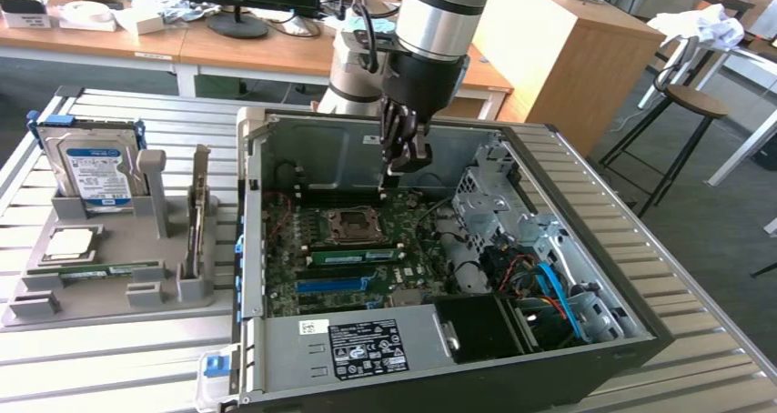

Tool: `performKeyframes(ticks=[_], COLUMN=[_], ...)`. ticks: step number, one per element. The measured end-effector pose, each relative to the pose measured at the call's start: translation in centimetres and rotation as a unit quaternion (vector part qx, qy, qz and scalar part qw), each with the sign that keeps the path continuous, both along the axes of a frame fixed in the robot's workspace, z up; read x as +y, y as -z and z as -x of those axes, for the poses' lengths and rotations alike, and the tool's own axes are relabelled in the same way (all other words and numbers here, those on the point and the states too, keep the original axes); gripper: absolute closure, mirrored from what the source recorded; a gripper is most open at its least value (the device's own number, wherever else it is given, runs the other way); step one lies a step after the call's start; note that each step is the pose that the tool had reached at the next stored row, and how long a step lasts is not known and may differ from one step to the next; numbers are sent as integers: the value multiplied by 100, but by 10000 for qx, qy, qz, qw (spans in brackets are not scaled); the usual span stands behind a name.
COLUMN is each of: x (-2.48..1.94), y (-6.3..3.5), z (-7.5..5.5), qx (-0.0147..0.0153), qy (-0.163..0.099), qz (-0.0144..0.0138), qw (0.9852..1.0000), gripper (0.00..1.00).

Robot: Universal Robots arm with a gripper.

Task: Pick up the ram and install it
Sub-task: 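Press down the ram until it locks into place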

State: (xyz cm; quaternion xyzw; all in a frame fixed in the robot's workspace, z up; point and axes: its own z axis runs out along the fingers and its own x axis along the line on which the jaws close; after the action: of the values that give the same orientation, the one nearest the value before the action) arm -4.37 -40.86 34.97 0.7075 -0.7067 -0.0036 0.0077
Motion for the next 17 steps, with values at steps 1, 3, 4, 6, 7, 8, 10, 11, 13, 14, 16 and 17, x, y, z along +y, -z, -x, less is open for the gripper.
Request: performKeyframes(ticks=[1, 3, 4, 6, 7, 8, 10, 11, 13, 14, 16, 17], x=[0, 0, 0, 0, 0, 0, 0, 0, 0, 0, 0, 0], y=[0, 0, 0, 0, 1, 2, 4, 5, 8, 10, 13, 14], z=[0, 0, 0, 1, 3, 4, 5, 5, 6, 6, 7, 7], qx=[0, 0, 0, 0, 0, 0, 0, 0, 0, 0, 0, 0], qy=[0, 0, 5, 52, 111, 184, 334, 416, 574, 653, 813, 892], qz=[0, 0, 0, 0, 1, 1, 0, 1, 0, 0, 0, 0], qw=[10000, 10000, 10000, 10000, 9999, 9998, 9994, 9991, 9983, 9979, 9967, 9960], gripper=[90, 90, 90, 90, 90, 90, 90, 90, 90, 90, 90, 90])
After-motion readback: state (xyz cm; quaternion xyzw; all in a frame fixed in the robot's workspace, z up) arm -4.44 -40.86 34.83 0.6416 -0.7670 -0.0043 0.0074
